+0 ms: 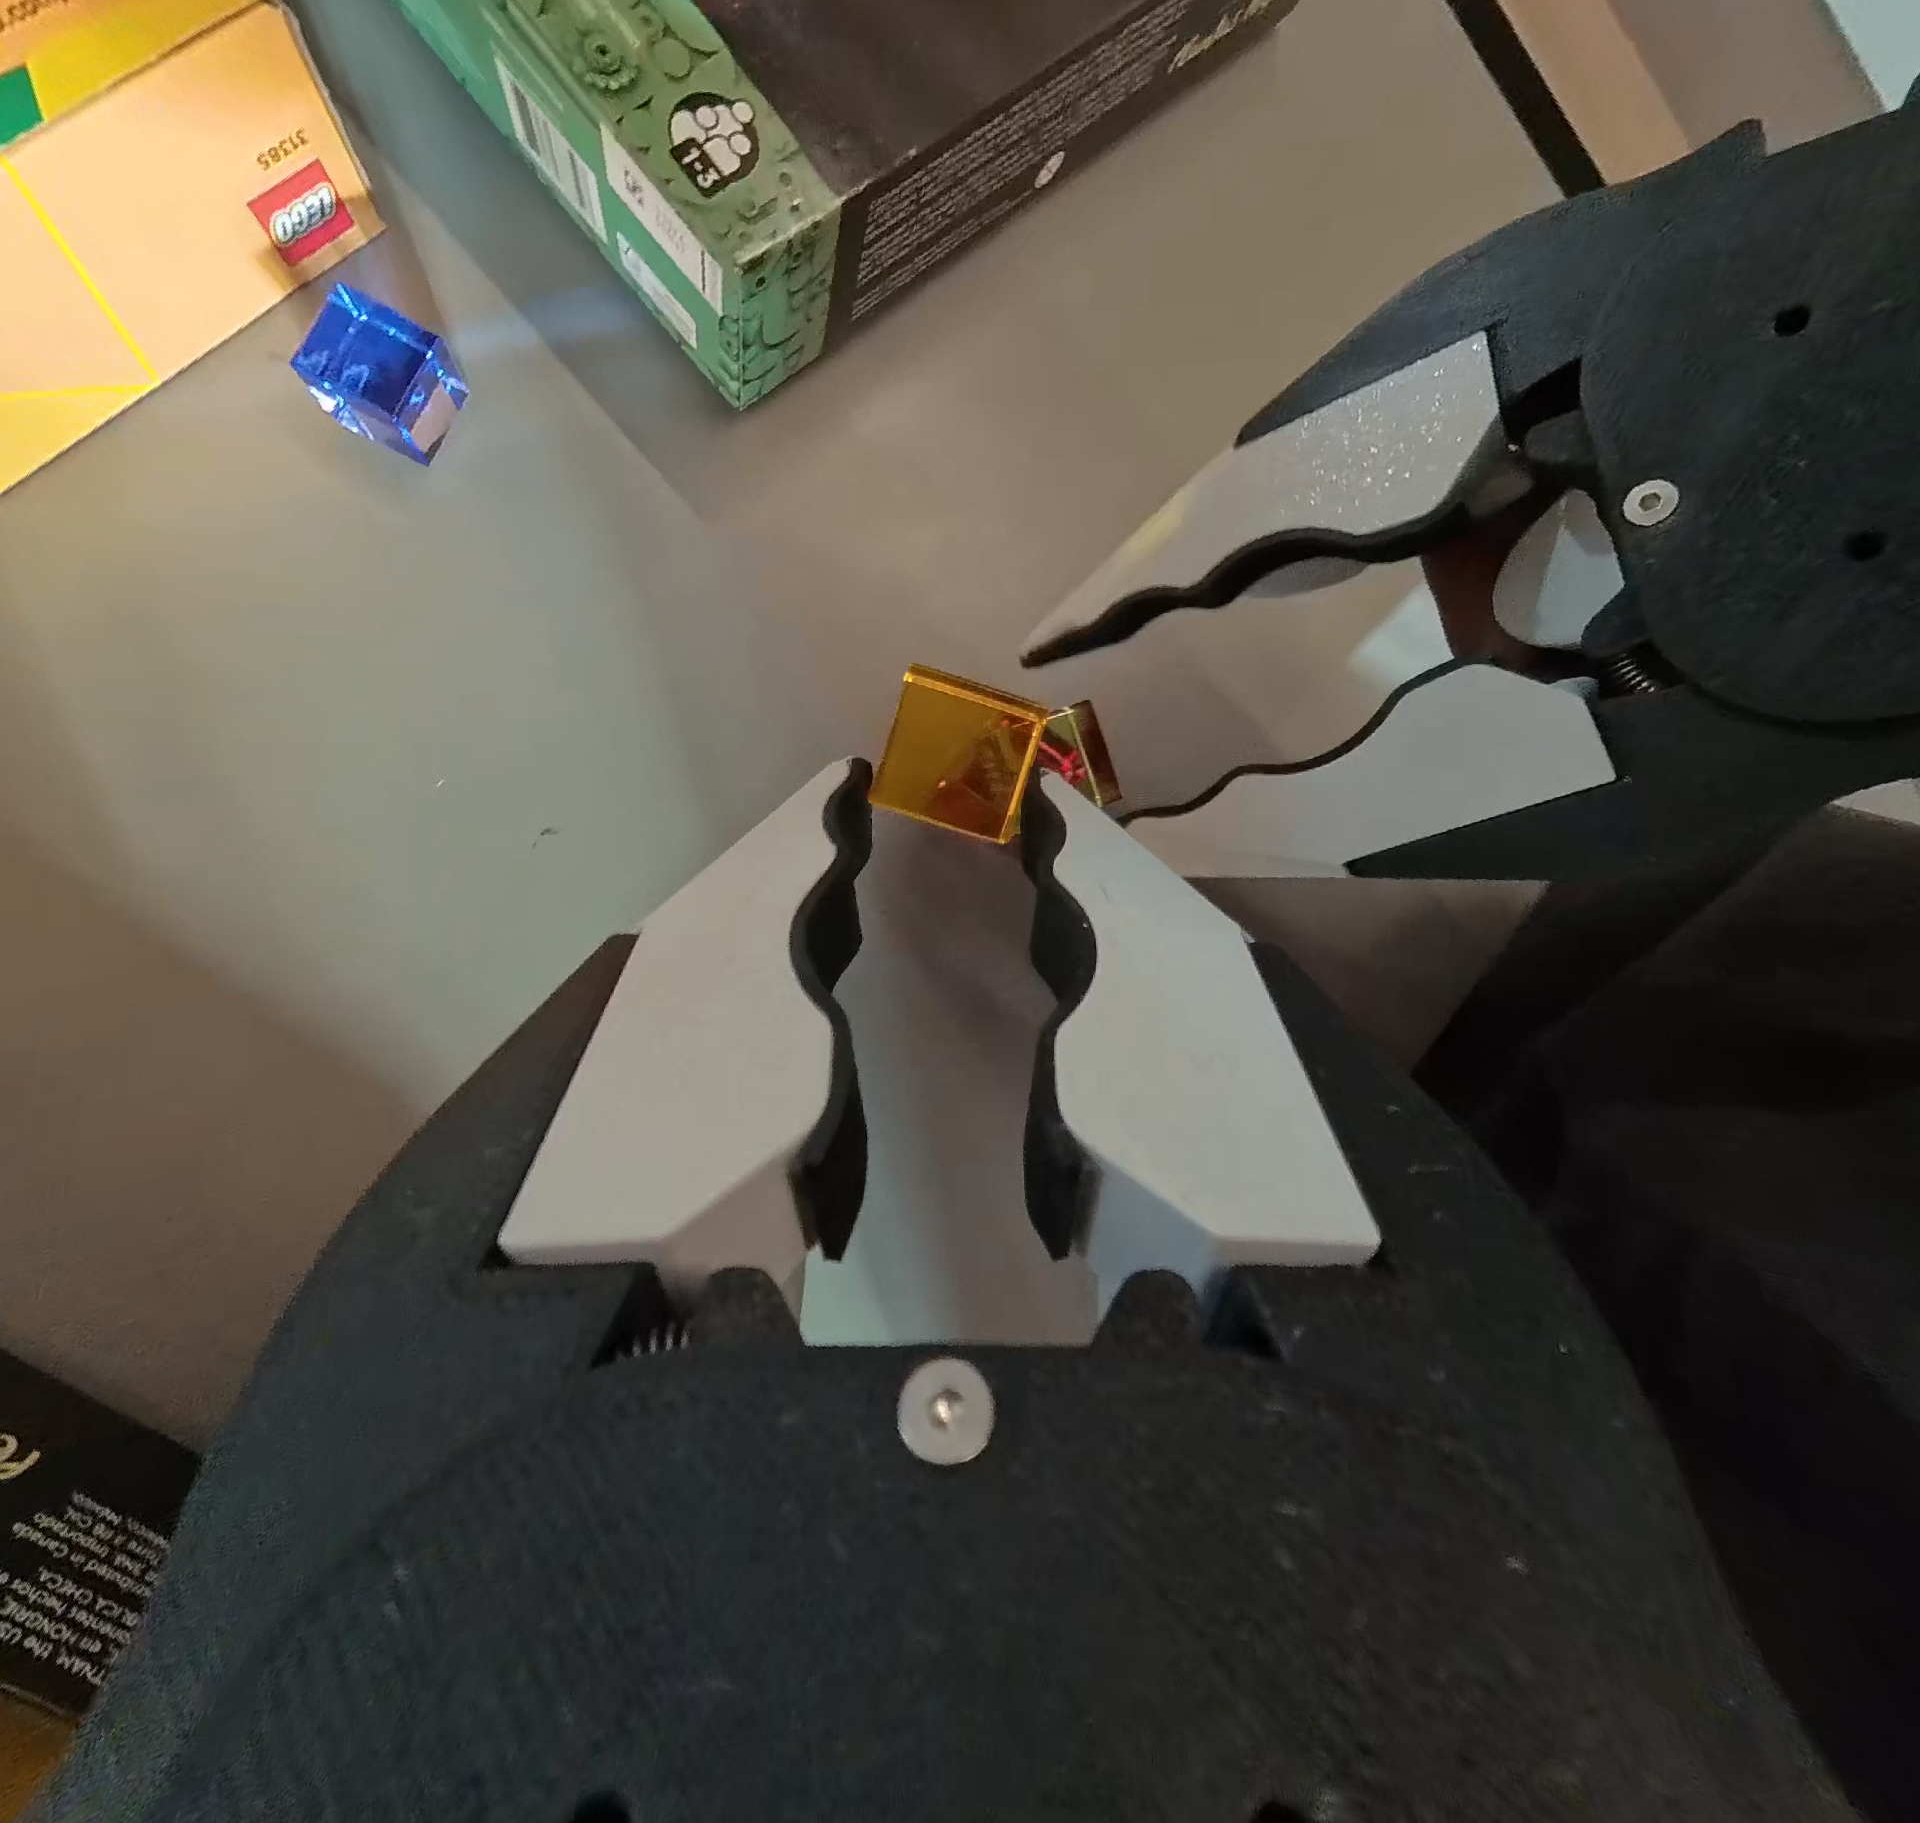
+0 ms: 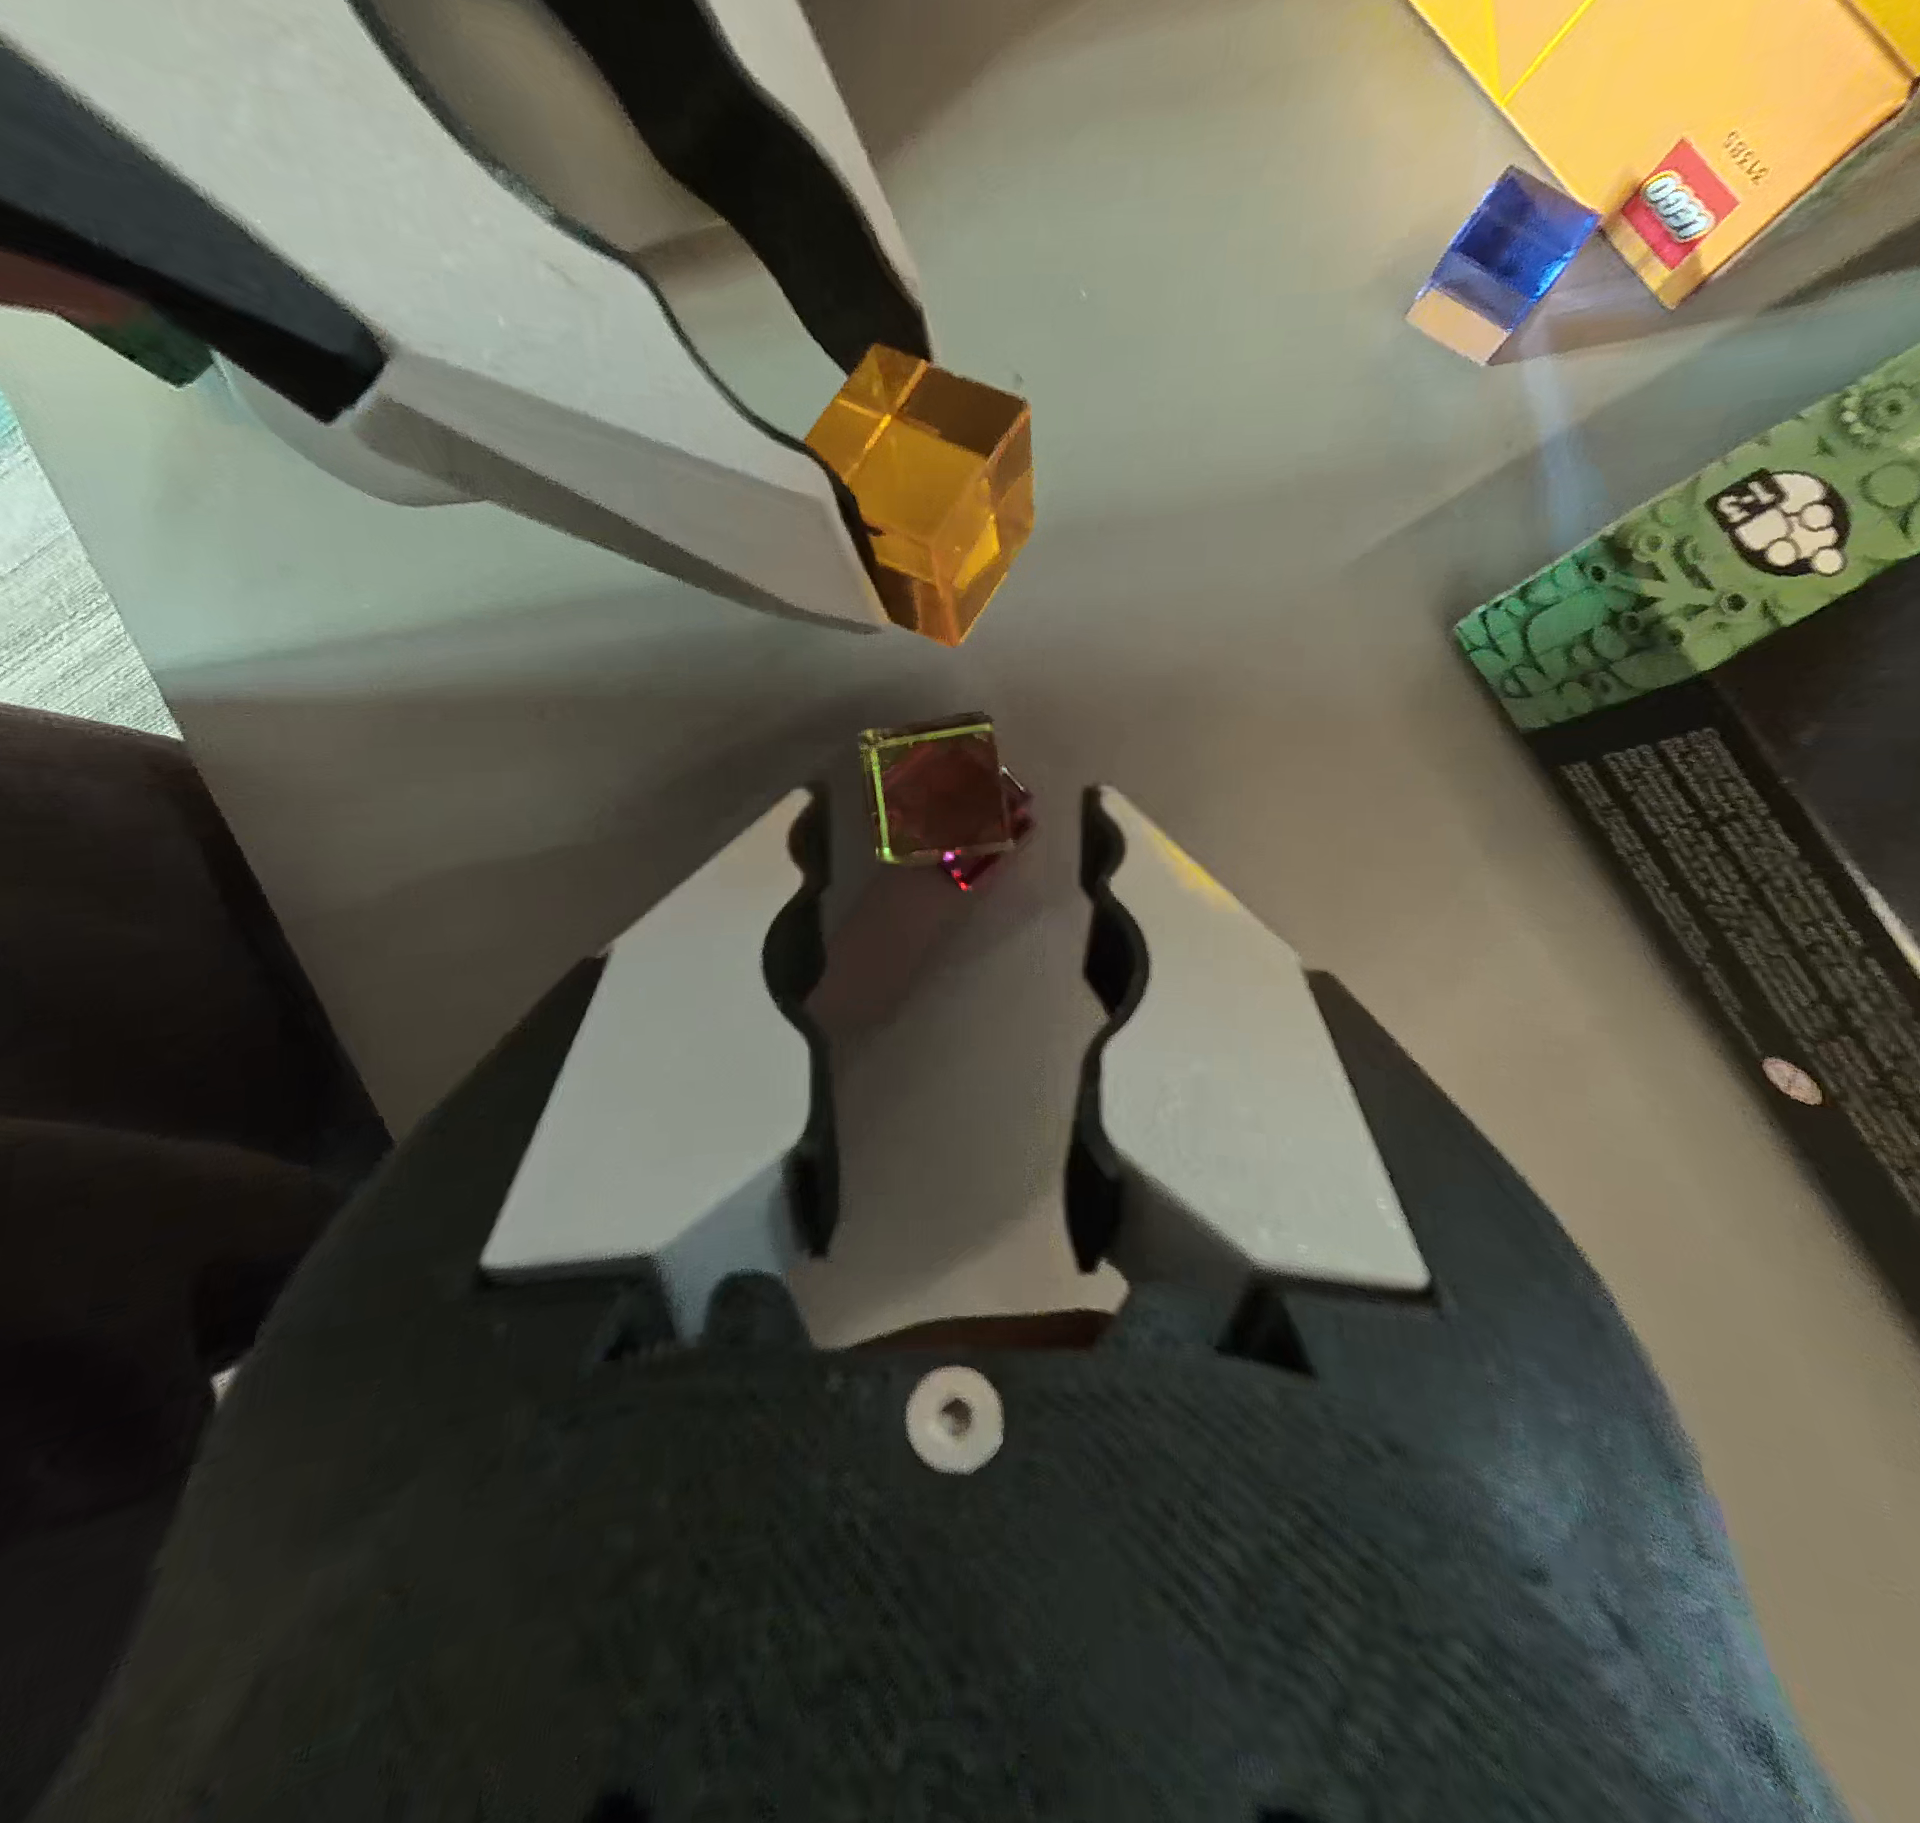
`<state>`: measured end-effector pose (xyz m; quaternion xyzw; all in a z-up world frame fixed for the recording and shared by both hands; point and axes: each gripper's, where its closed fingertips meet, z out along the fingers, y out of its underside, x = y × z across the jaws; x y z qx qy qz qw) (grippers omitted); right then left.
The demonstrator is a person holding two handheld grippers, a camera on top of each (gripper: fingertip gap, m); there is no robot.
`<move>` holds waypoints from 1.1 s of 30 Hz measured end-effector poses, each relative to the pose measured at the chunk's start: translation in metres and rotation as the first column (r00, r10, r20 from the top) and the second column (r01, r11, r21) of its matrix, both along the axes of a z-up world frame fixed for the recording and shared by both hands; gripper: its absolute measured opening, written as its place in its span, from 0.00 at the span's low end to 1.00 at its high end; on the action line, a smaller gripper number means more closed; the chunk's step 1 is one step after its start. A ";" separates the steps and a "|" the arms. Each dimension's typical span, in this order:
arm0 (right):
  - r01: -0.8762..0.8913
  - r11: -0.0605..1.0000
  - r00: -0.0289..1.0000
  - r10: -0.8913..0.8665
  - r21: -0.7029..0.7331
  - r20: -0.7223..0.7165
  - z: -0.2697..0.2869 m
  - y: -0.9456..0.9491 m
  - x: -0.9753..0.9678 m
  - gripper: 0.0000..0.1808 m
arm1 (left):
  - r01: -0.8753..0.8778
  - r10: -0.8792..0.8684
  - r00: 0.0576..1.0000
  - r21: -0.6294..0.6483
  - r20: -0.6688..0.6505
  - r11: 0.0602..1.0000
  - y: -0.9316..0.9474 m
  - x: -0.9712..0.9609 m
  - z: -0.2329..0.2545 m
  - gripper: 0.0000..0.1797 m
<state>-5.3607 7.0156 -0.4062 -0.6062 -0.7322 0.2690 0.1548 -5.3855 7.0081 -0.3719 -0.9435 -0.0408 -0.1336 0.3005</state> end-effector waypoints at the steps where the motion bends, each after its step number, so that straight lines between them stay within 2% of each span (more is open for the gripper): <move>1: 0.008 1.000 1.000 -0.008 0.002 -0.003 0.001 0.002 0.002 0.29 | 0.008 -0.008 1.000 0.005 0.001 1.000 0.001 0.001 0.001 0.15; 7: 0.071 0.997 0.997 -0.071 -0.003 0.018 0.001 0.014 0.033 0.31 | 0.070 -0.071 0.997 0.022 0.020 0.997 0.007 0.018 0.002 0.15; 18: 0.249 0.966 0.968 -0.247 -0.065 0.044 0.007 0.029 0.077 0.30 | 0.121 -0.122 0.992 -0.010 -0.025 0.993 0.003 0.031 -0.016 0.15; 28: 0.249 0.967 0.968 -0.246 -0.063 0.046 0.007 0.029 0.080 0.26 | 0.119 -0.119 0.992 -0.003 -0.035 0.993 0.006 0.033 -0.018 0.15; 33: 0.261 0.963 0.965 -0.259 -0.066 0.041 0.008 0.034 0.079 0.26 | 0.120 -0.120 0.993 0.009 -0.020 0.993 0.004 0.034 -0.013 0.23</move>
